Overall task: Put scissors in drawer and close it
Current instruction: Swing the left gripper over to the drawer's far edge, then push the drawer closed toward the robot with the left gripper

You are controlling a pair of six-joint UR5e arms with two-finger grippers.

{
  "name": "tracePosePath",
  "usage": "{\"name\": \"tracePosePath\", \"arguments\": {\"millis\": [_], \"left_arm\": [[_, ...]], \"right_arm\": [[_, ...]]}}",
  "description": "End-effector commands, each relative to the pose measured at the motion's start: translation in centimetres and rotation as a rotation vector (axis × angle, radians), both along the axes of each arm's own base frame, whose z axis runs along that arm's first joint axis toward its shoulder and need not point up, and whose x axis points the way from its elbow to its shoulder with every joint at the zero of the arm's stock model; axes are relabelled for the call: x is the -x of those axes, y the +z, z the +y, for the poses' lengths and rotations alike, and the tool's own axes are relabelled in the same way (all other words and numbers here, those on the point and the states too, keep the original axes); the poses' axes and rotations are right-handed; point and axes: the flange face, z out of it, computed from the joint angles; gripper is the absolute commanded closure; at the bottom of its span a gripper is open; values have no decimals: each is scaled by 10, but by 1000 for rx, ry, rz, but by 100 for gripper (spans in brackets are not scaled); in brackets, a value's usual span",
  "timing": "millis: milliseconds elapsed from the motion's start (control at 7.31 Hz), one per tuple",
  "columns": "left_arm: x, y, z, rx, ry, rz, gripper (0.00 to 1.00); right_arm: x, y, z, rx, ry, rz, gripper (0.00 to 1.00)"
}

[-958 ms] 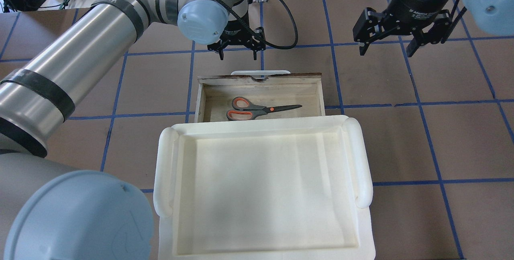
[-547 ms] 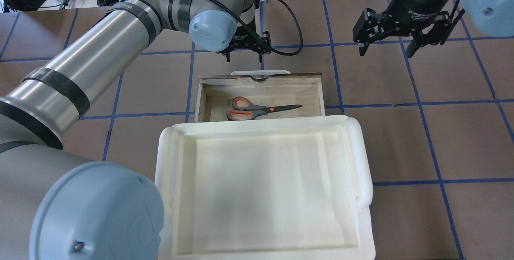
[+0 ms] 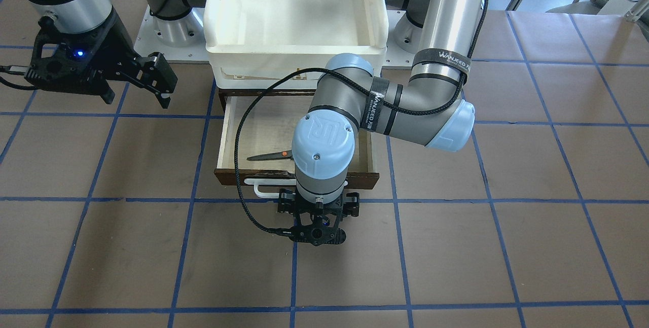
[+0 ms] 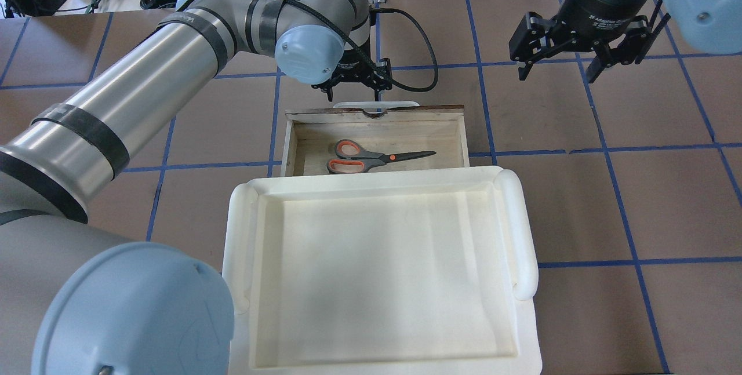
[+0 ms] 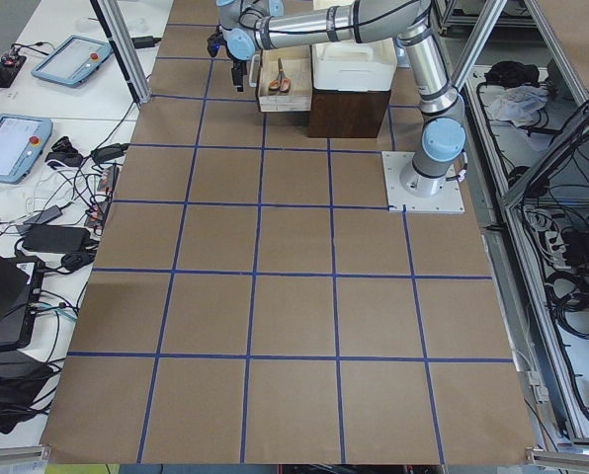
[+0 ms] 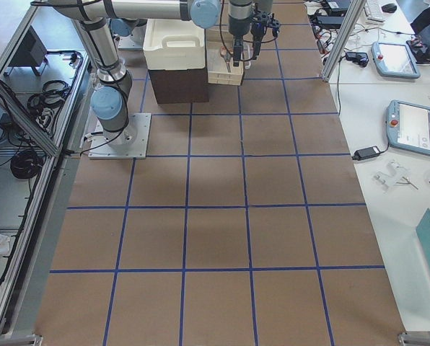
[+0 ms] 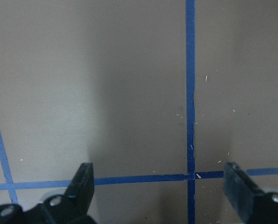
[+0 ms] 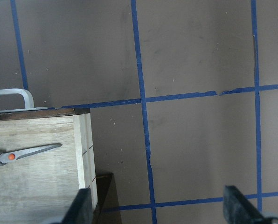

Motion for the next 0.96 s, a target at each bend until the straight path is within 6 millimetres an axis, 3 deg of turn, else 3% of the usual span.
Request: {"name": "tracePosePath", "arguments": {"millis": [0,410,821], "left_arm": [[1,1,4,-18,1,21,0],[0,9,8,-23,-2,20,0],[0,2,13,-42,-3,16,0]], "right_arm": [[0,0,0,1,-1,0,0],[0,0,0,1,-1,0,0],[0,0,0,0,9,2,0]]}}
